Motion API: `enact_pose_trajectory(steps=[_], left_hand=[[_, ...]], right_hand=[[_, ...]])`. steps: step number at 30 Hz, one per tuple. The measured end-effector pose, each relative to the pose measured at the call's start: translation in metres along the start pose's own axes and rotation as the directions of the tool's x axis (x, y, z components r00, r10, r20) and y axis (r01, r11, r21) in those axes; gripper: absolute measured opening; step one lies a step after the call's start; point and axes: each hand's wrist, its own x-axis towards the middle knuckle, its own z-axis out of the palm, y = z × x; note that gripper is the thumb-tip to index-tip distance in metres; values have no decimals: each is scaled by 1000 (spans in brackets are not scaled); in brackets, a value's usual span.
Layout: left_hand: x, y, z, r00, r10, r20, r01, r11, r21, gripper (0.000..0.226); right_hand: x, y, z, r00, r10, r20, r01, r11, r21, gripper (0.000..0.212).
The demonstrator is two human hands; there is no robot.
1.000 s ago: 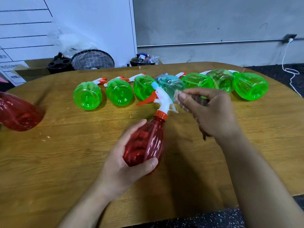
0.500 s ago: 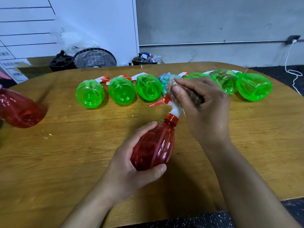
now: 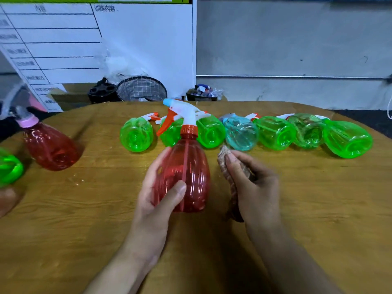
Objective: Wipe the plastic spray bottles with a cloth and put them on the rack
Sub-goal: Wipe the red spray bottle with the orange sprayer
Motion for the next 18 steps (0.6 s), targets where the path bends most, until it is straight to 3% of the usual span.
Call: enact_pose_trajectory(steps=[6,9,11,15,18], left_hand=[[-1,1,0,997,-83,6,83,997,9,68],[0,1,-3,997,-70,-17,71,995,71,87],[0,2,-3,997,-68,-31,70,995,74,95],[2,3,1,995,-78,-62,79,997,18,63],[0,0,2,994,-107,-20,107,994,-16,60]], right_hand=[[-12,3,7,987,-86,134,99,991,-90,18],[-14,0,7,971,-146,187,164,983,-82,21],[-14,3,7,979,-114,171,117,993,-7,20],[-13,9,6,996,22,84,-32,992,120,19],[-13,11,6,995,17,101,-26,996,89,18]])
